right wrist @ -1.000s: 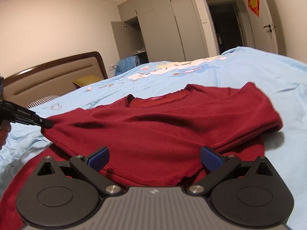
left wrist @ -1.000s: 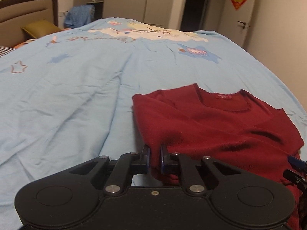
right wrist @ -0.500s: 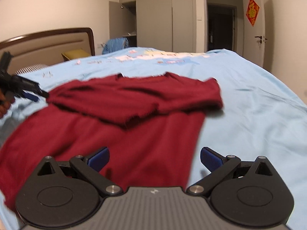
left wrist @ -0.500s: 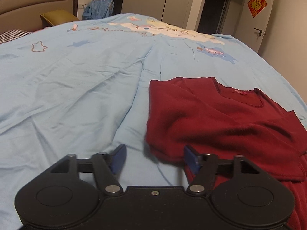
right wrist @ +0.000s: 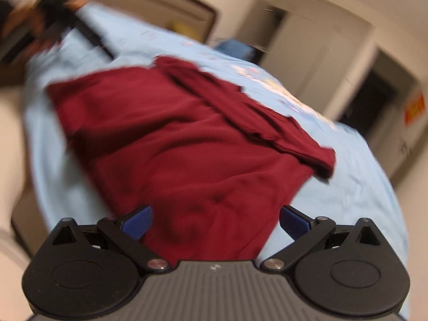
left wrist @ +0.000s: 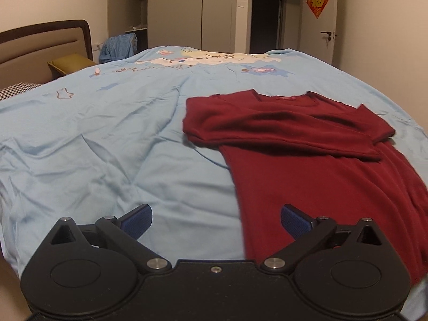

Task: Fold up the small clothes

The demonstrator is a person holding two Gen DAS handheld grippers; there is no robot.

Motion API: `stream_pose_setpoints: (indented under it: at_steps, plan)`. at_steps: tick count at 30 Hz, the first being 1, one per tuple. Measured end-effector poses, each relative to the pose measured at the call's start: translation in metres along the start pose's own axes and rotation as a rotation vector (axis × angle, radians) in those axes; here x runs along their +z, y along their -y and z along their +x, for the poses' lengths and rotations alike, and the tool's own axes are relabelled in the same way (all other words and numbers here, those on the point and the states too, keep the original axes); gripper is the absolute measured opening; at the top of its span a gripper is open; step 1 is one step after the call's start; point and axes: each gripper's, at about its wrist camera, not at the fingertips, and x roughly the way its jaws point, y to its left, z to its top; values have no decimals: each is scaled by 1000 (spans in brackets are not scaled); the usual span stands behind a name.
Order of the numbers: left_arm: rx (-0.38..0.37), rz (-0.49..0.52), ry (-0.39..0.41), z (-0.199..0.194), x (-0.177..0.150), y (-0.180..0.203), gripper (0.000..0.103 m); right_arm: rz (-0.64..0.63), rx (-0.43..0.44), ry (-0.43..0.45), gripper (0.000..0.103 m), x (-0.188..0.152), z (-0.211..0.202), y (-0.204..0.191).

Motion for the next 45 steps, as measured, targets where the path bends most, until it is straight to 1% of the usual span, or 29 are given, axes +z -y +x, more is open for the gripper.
stream_pose_setpoints:
  at_steps: [3, 4, 6, 10, 13, 15, 16, 17, 18, 19, 20, 21, 23, 24, 28, 31, 33, 35, 37, 39, 40, 41, 42, 43, 44, 45]
  plan:
    - [-44, -16, 6, -13, -10, 9, 102, -98, -9, -35, 103, -8, -3, -20]
    - [-52, -11, 10, -16, -13, 13, 102, -119, -25, -50, 103, -10, -1, -24]
    - [-57, 5, 19, -22, -17, 20, 102, -163, -83, -72, 103, -15, 2, -33]
    - [-67, 42, 33, -32, -23, 33, 102, -218, -147, -64, 103, -19, 4, -43]
    - [-85, 60, 41, -39, -27, 41, 102, -332, -188, -58, 102, -24, 4, -58]
    - [-105, 75, 49, -43, -31, 46, 102, -408, -192, -54, 94, -28, 3, -69]
    - [-117, 83, 51, -45, -34, 49, 102, -429, -187, -59, 85, -30, 4, -73]
    - [-127, 90, 54, -47, -36, 52, 102, -446, -186, -59, 73, -31, 4, -76]
    - [-140, 97, 56, -48, -40, 56, 102, -462, -188, -54, 66, -32, 4, -80]
    - [-151, 101, 55, -48, -42, 59, 102, -476, -190, -54, 47, -33, 4, -83]
    - [-167, 107, 51, -49, -45, 63, 102, -486, -200, -53, 33, -32, 5, -86]
    - [-180, 115, 49, -49, -48, 67, 102, -484, -213, -45, 29, -34, 2, -86]
    - [-199, 140, 52, -52, -54, 76, 102, -437, -211, -18, 14, -31, -4, -83]
    - [-207, 157, 58, -54, -57, 80, 102, -399, -205, 1, 10, -28, -9, -80]
    - [-232, 247, 100, -61, -68, 96, 102, -211, -191, 74, 9, 1, -28, -55]
    - [-224, 337, 120, -64, -77, 112, 102, -69, -186, 120, 9, 21, -40, -34]
    - [-204, 403, 133, -64, -81, 124, 102, 13, -180, 154, 9, 31, -45, -22]
    - [-171, 459, 150, -64, -85, 134, 102, 69, -178, 183, 9, 41, -50, -12]
    - [-110, 514, 162, -60, -88, 145, 102, 115, -167, 207, 9, 49, -54, -5]
    - [-65, 570, 163, -54, -90, 155, 102, 145, -159, 230, 9, 54, -55, 3]
    - [-34, 594, 162, -50, -91, 159, 100, 149, -161, 239, 9, 57, -56, 4]
    - [-7, 611, 158, -46, -91, 162, 94, 145, -169, 249, 9, 58, -60, 6]
    - [22, 622, 157, -42, -91, 163, 90, 136, -180, 256, 9, 59, -61, 6]
    - [56, 625, 158, -39, -90, 163, 80, 130, -191, 259, 9, 57, -67, 8]
    - [77, 623, 157, -37, -88, 161, 67, 130, -199, 260, 9, 55, -70, 8]
    - [92, 614, 154, -35, -87, 157, 59, 134, -205, 260, 9, 53, -73, 7]
